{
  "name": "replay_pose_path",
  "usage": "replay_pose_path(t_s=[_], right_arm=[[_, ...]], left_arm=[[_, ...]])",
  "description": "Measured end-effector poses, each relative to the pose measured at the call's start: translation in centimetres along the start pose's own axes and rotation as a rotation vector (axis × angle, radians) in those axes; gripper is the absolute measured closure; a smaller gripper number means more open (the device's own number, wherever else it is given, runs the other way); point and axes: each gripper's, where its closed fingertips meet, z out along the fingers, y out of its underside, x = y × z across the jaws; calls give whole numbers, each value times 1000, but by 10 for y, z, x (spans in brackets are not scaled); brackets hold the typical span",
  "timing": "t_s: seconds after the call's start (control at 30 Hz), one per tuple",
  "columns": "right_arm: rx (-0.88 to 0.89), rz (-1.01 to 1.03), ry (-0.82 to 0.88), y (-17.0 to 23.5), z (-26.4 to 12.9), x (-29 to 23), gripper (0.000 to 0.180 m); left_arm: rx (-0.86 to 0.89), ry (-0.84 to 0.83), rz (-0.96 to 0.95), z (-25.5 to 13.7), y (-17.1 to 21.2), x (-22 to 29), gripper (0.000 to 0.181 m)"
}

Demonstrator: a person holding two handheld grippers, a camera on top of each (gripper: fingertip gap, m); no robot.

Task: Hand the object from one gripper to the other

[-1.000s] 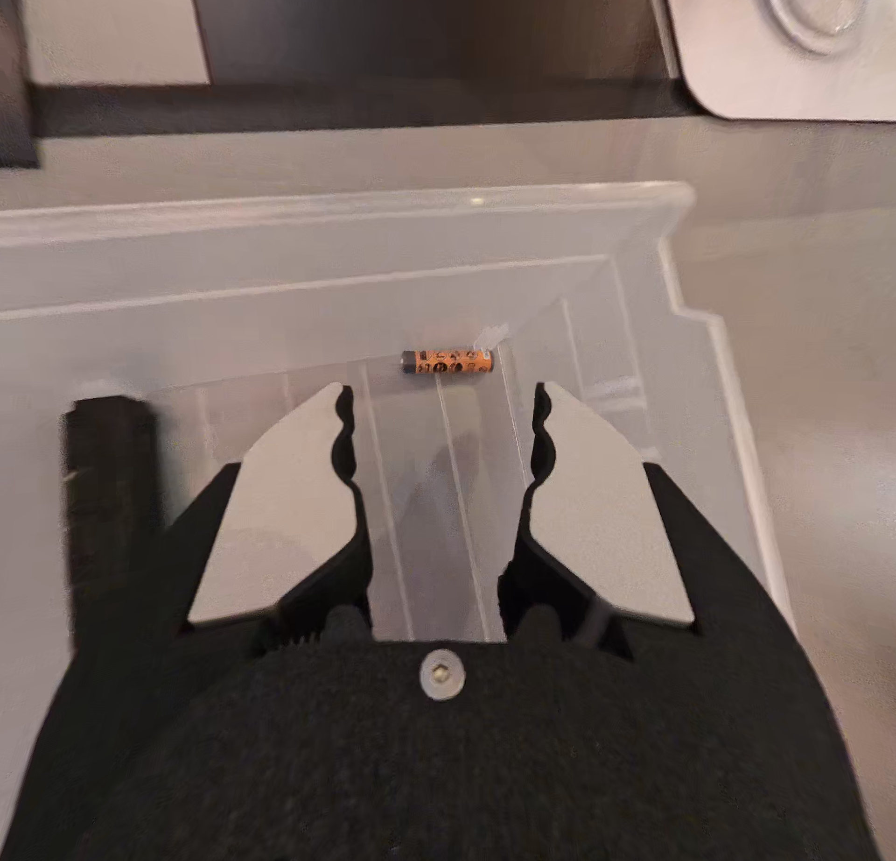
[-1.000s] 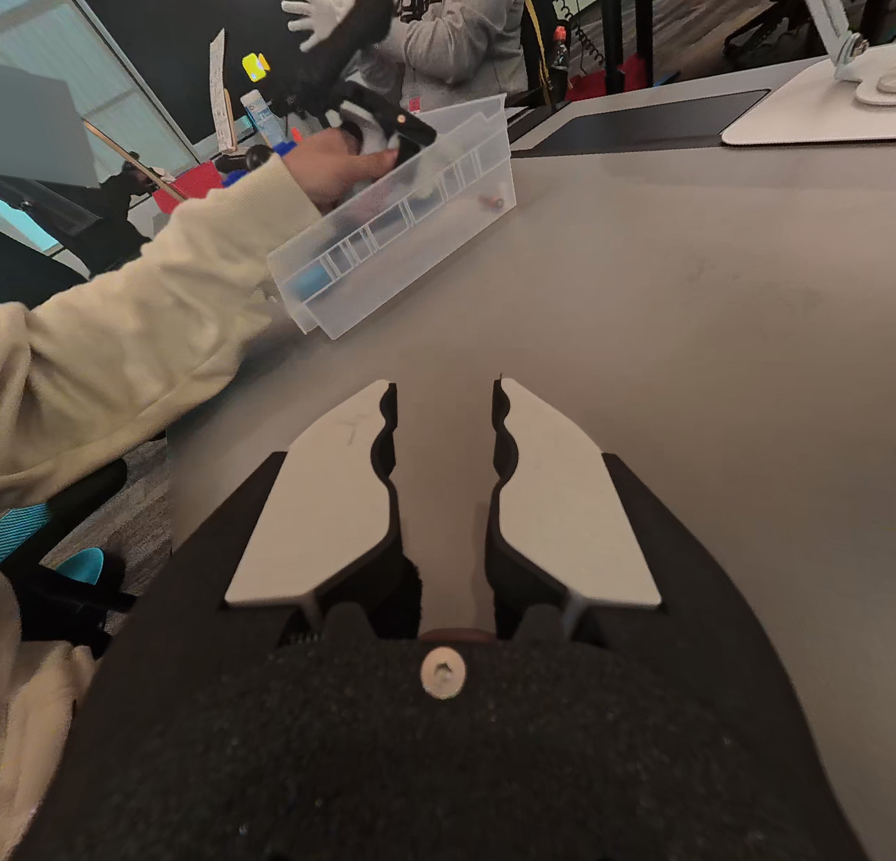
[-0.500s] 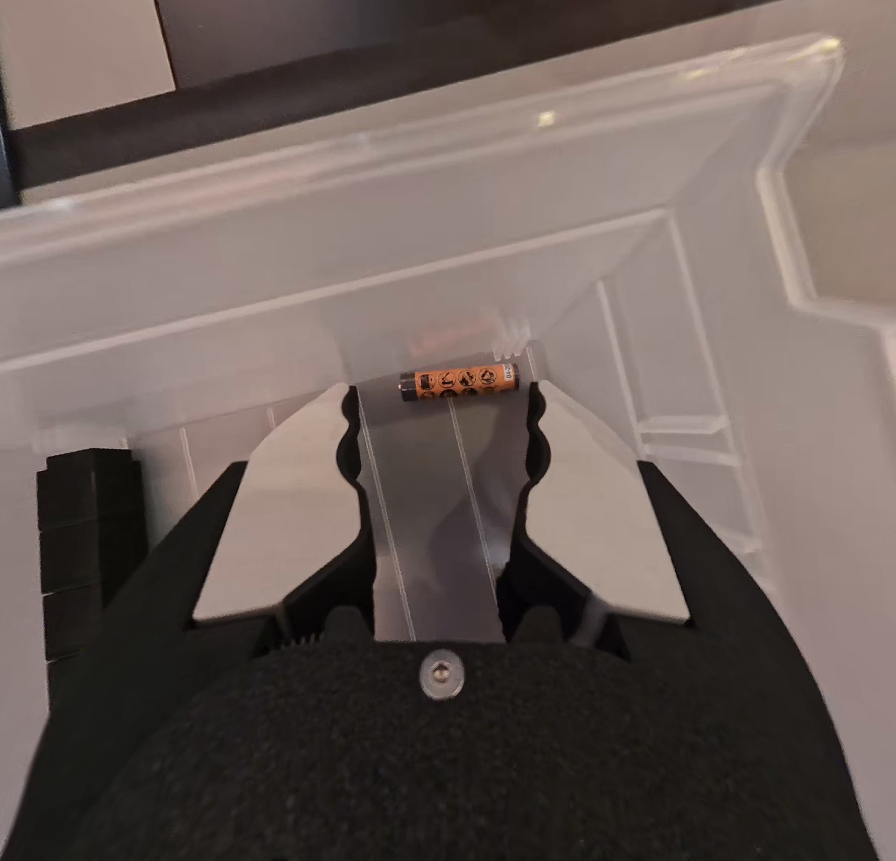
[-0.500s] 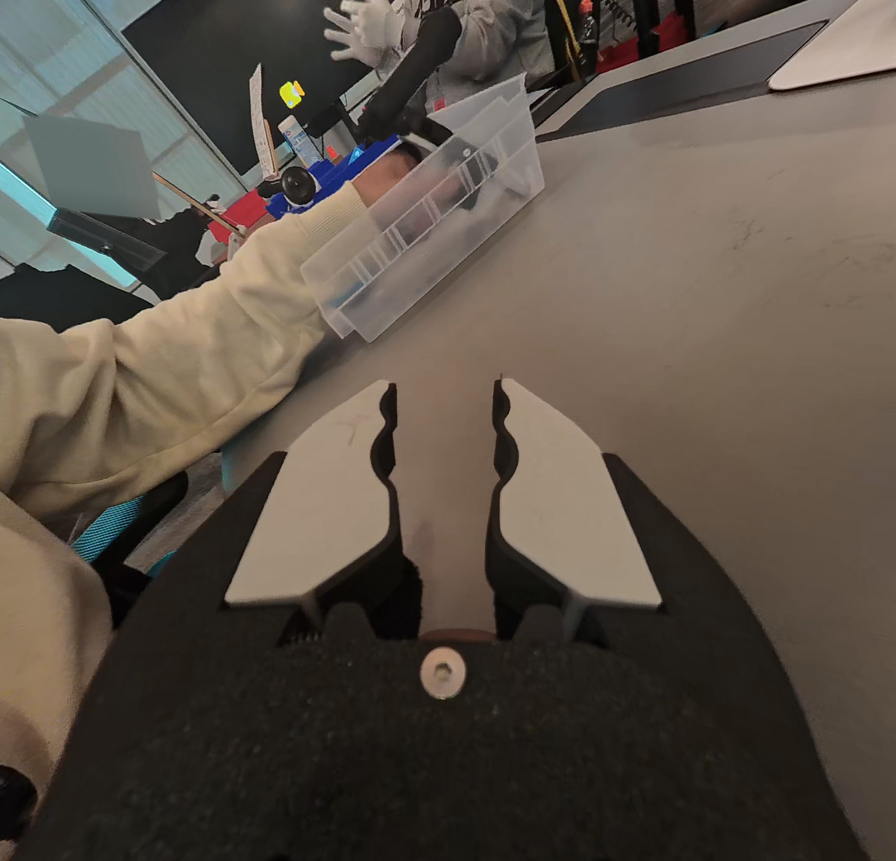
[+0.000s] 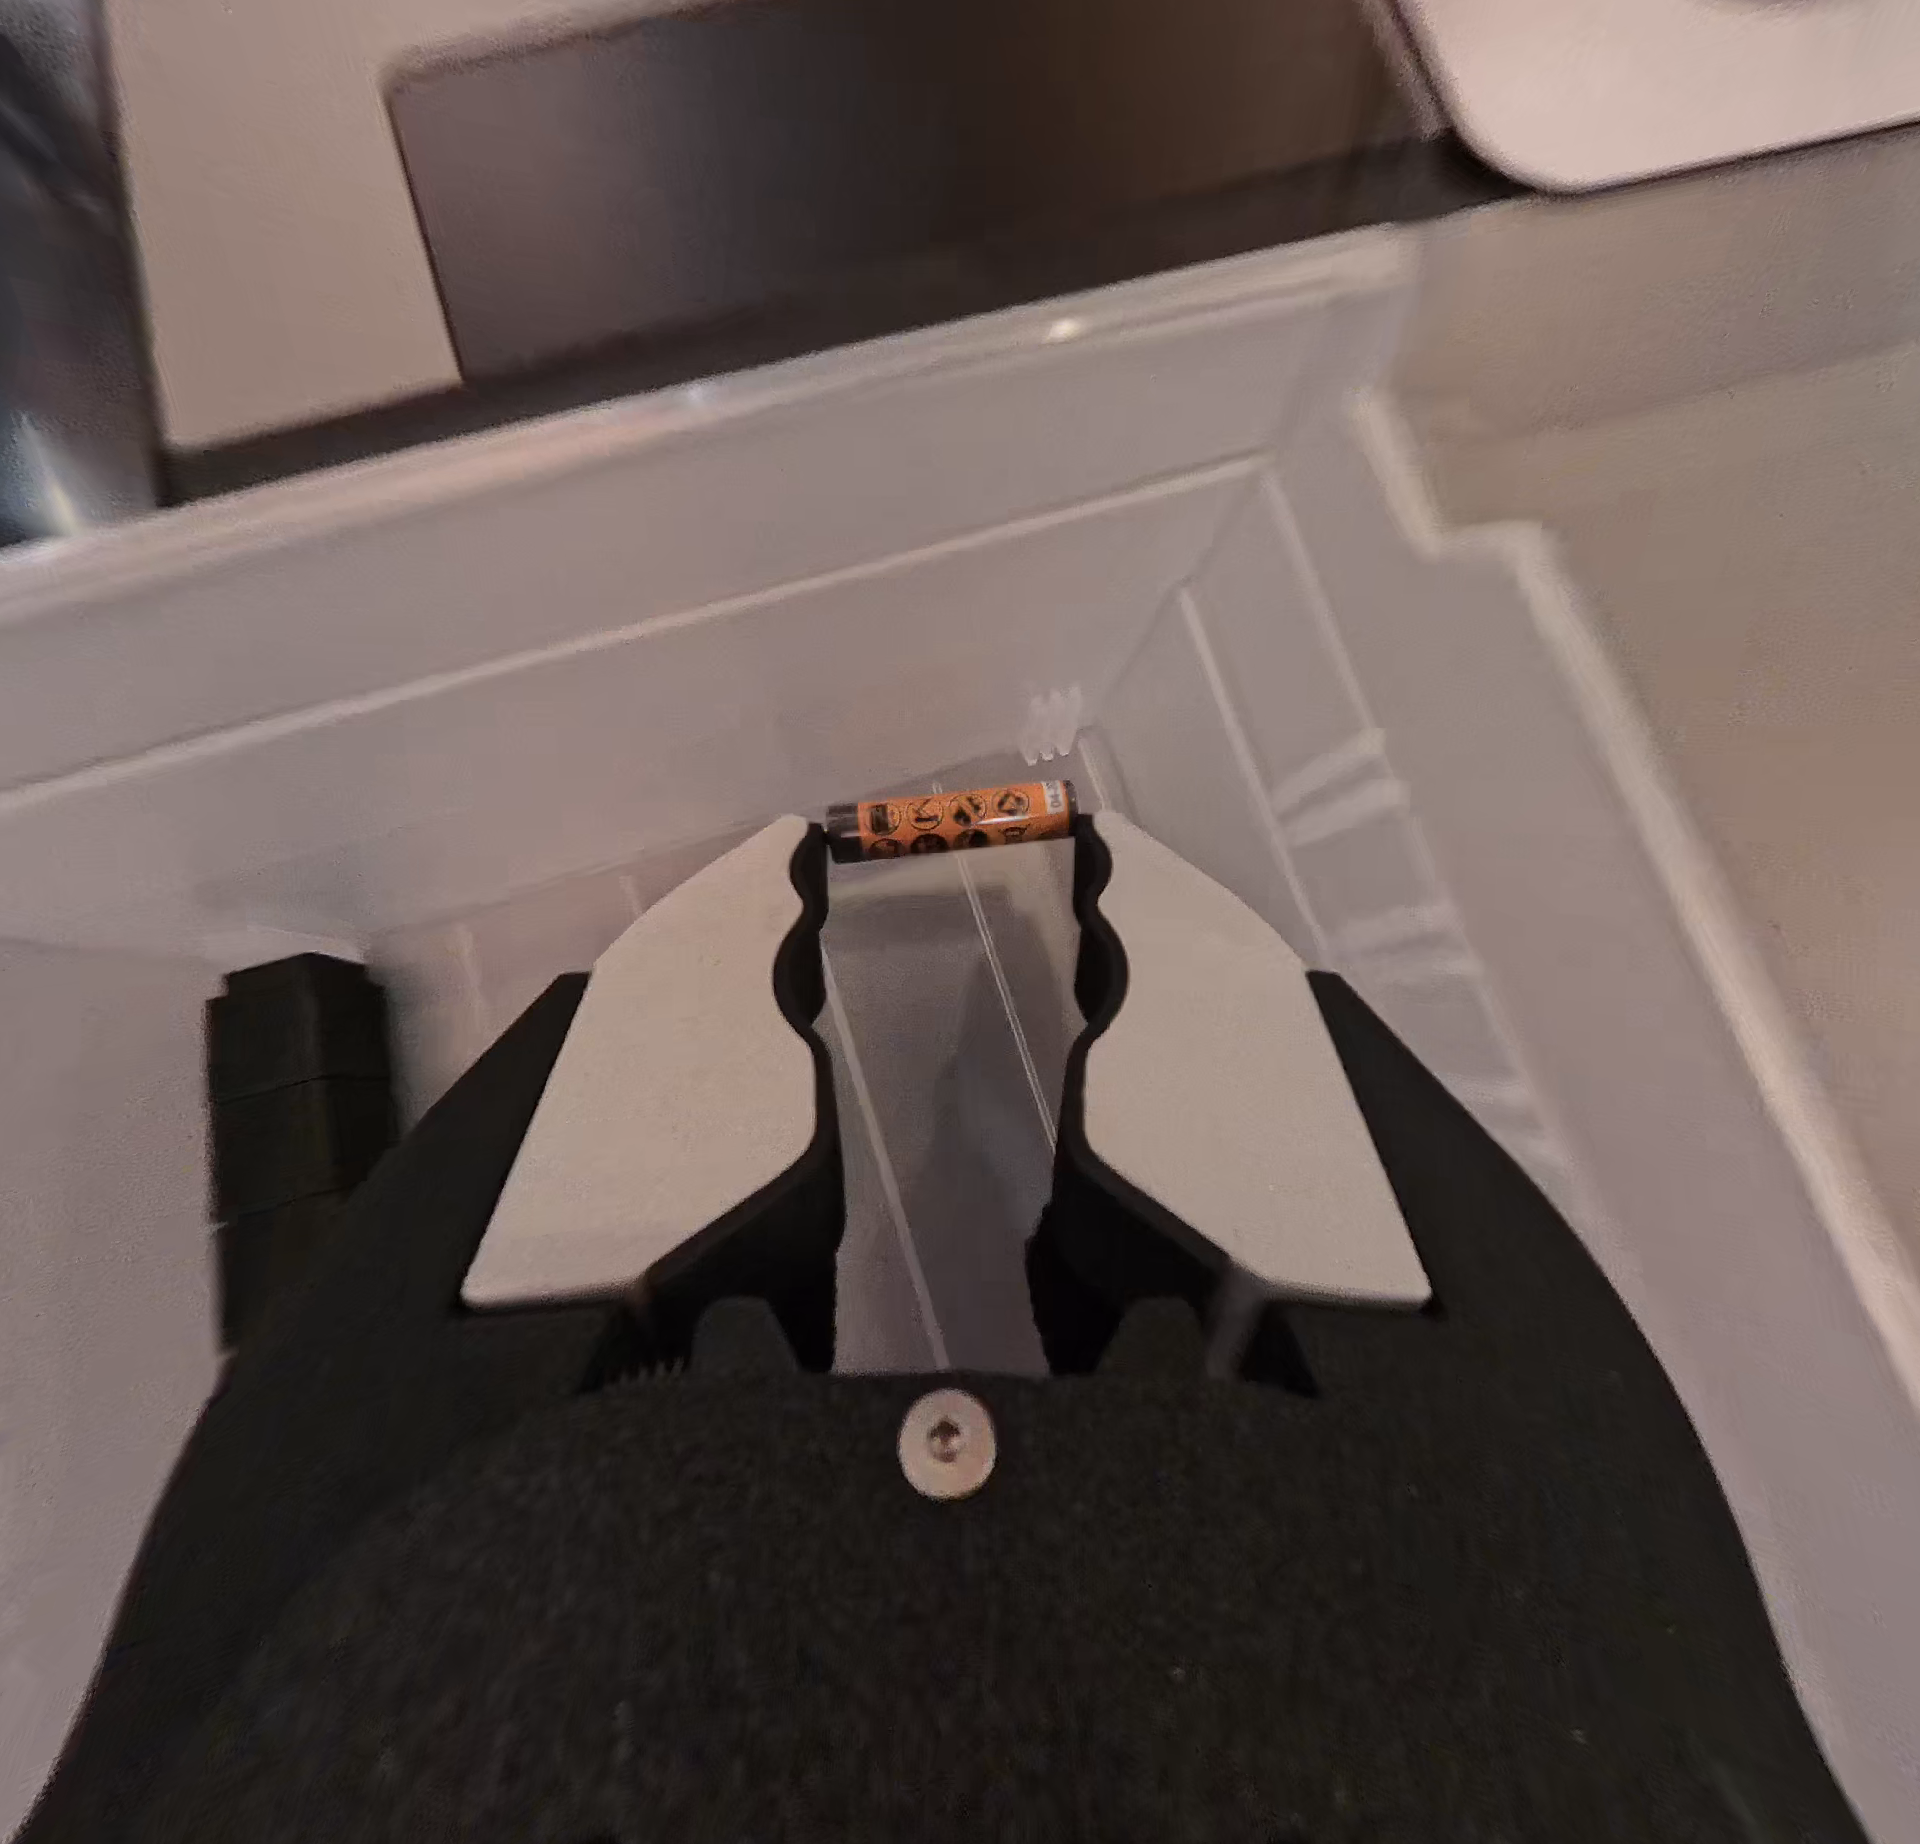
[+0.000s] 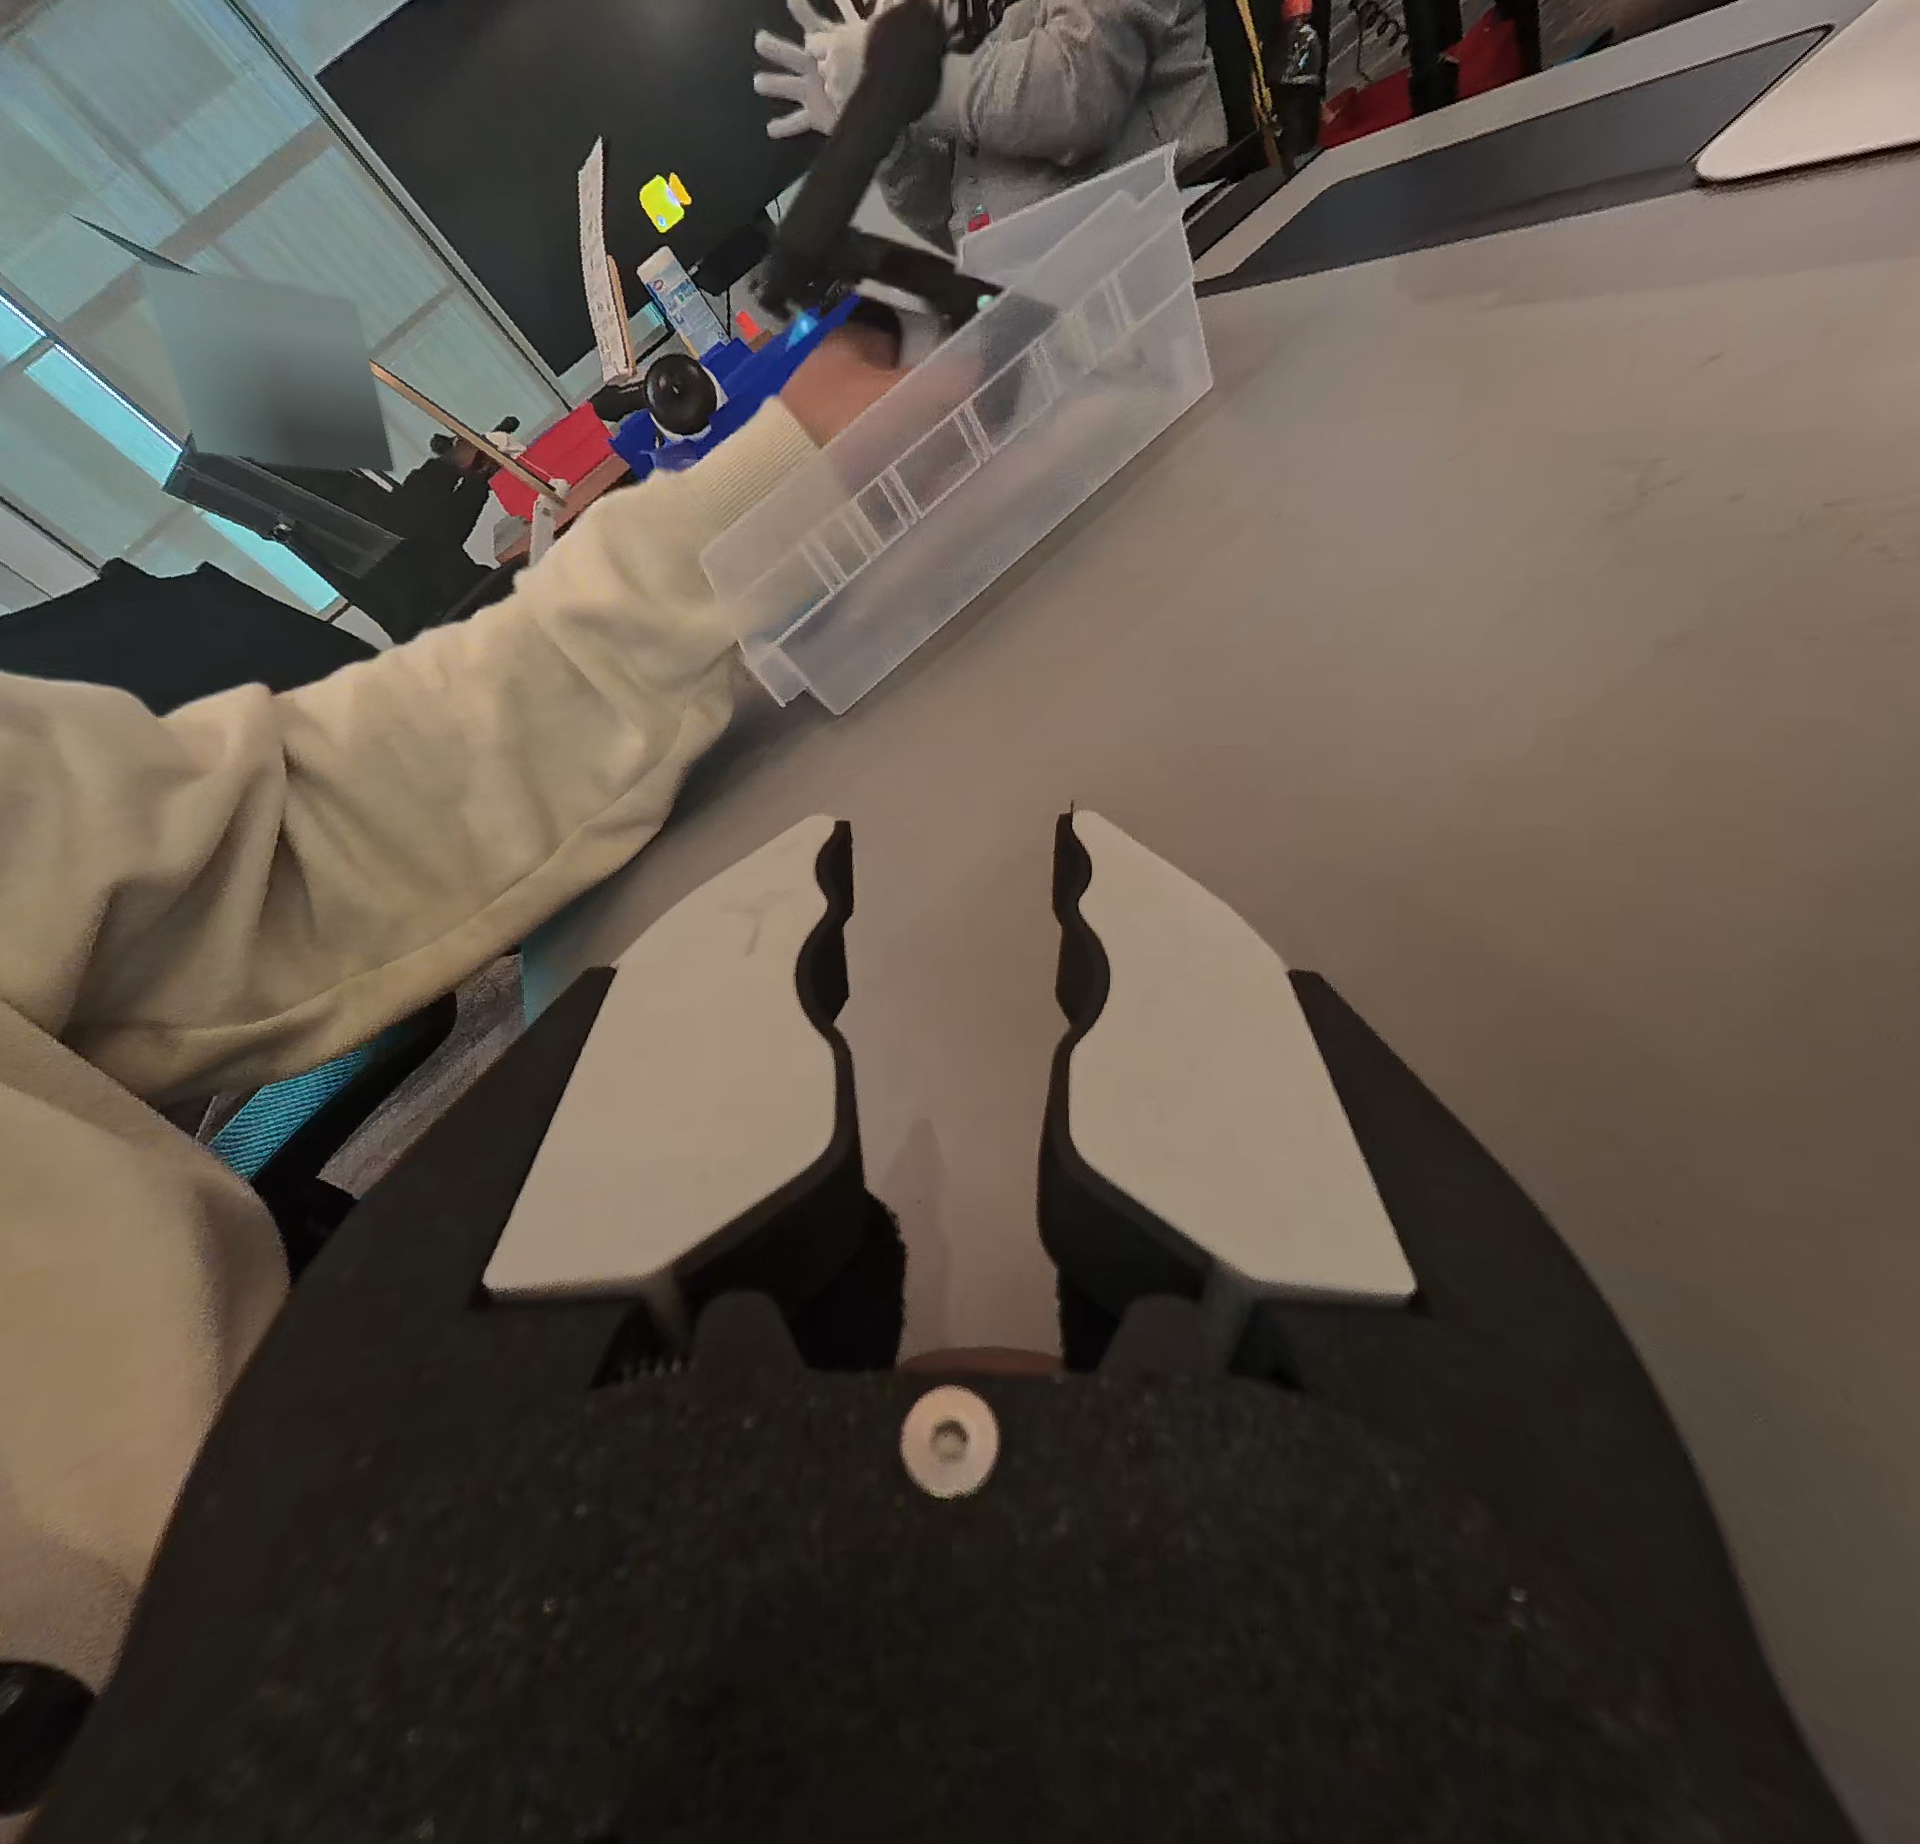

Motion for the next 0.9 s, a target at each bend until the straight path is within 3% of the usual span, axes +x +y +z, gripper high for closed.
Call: replay_pose_path(t_s=[0.13,0.27,0.37,0.63,0.9], right_arm=[[-12,-1,15,-7,-4,9,143],[-98,29,-23,-15,2,17,143],[-168,93,-161,-33,13,9,141],[-131,239,-740,-101,24,-57,147],[-96,215,-841,-103,6,-69,147]], left_arm=[[281,33,179,-66,-29,14,136],[589,45,565,-154,-51,66,136],[685,54,840,-195,-49,123,136],[721,188,1289,-227,-11,280,136],[730,293,1359,-233,7,347,136]])
